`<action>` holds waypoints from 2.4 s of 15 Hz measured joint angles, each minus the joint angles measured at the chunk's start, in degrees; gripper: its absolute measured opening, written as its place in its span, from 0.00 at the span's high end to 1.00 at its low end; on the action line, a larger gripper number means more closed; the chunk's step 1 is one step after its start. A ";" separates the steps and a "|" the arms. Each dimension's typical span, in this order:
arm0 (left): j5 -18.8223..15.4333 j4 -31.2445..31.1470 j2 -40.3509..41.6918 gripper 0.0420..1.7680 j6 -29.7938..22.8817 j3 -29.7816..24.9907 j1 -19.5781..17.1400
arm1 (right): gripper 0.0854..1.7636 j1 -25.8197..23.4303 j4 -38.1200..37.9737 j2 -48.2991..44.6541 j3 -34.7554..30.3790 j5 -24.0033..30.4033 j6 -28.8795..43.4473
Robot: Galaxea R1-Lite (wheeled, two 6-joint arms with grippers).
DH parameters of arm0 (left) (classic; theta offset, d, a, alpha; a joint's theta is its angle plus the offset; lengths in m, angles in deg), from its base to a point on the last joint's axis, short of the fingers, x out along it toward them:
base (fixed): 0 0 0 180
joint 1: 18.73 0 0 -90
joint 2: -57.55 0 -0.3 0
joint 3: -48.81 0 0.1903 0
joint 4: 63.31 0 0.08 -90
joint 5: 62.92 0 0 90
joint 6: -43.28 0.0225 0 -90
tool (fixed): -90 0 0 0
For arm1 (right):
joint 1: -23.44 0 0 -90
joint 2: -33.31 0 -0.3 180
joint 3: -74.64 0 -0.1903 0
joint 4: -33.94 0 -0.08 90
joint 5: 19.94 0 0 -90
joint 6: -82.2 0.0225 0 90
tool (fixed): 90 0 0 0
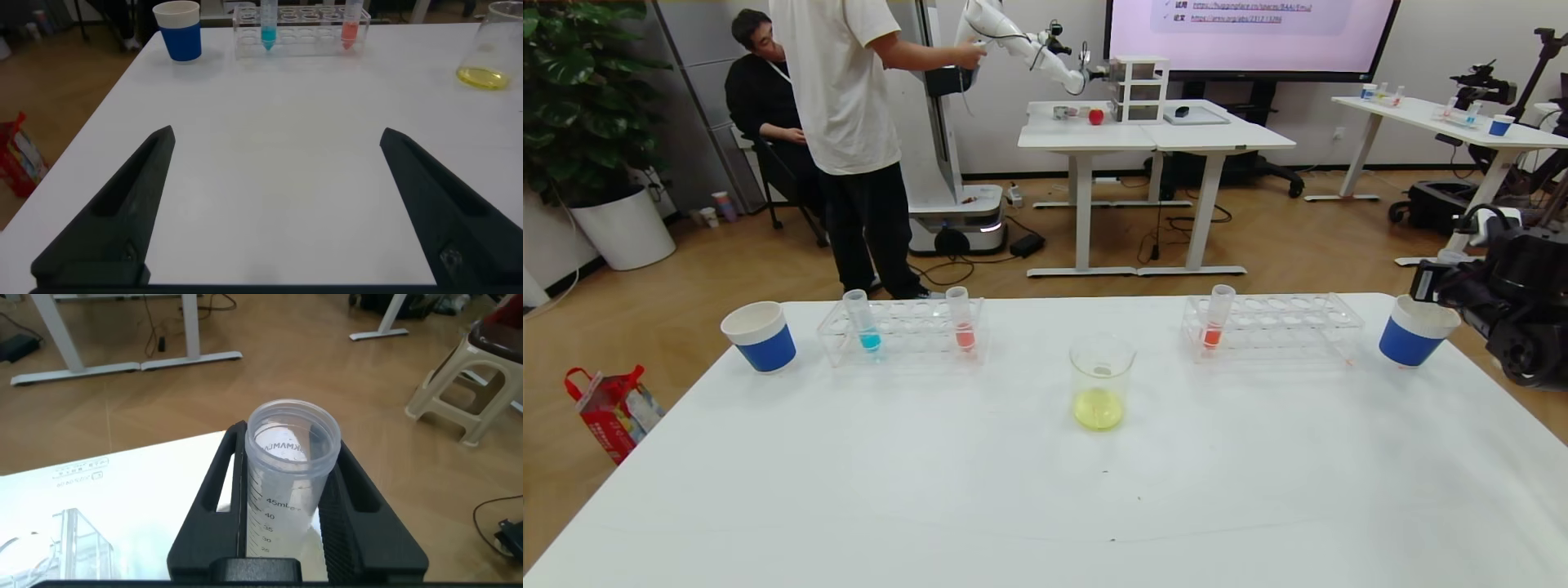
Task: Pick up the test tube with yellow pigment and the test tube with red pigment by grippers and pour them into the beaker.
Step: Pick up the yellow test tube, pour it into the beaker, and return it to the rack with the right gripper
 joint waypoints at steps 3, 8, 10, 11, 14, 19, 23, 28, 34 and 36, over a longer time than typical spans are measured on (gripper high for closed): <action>0.00 -0.02 0.00 0.01 0.02 0.00 0.00 | 0.75 0.68 1.35 0.94 -1.38 0.59 0.04; 0.00 -0.02 0.00 0.01 0.00 0.00 0.00 | 0.75 0.68 4.06 1.55 -2.82 0.88 0.22; 0.00 -0.02 0.00 0.01 0.02 0.00 0.00 | 0.70 0.63 4.53 1.79 -3.24 0.80 0.09; -0.02 0.00 0.00 0.01 0.05 0.00 0.00 | 0.56 0.62 4.47 1.88 -3.30 0.66 -0.05; 0.00 -0.02 0.00 0.01 0.00 0.00 0.00 | 0.03 0.63 4.44 1.96 -3.63 0.11 -0.20; 0.00 -0.02 0.00 0.01 0.00 0.00 0.00 | 0.02 2.43 4.01 -0.30 -3.58 0.72 -0.10; -0.02 -0.02 0.00 0.01 -0.02 0.00 0.00 | 0.02 10.34 -0.96 -7.05 -3.30 0.30 0.22; 0.00 -0.02 0.00 0.01 0.02 0.00 0.02 | 0.02 20.47 -6.66 -17.77 -5.99 -0.44 0.61; 0.00 -0.02 0.00 0.01 0.02 0.00 0.00 | 0.02 23.55 -8.02 -37.01 -17.31 -0.39 0.26; 0.00 -0.02 0.00 0.01 0.00 0.00 0.00 | 0.02 24.48 -11.48 -46.12 -20.39 -0.16 0.22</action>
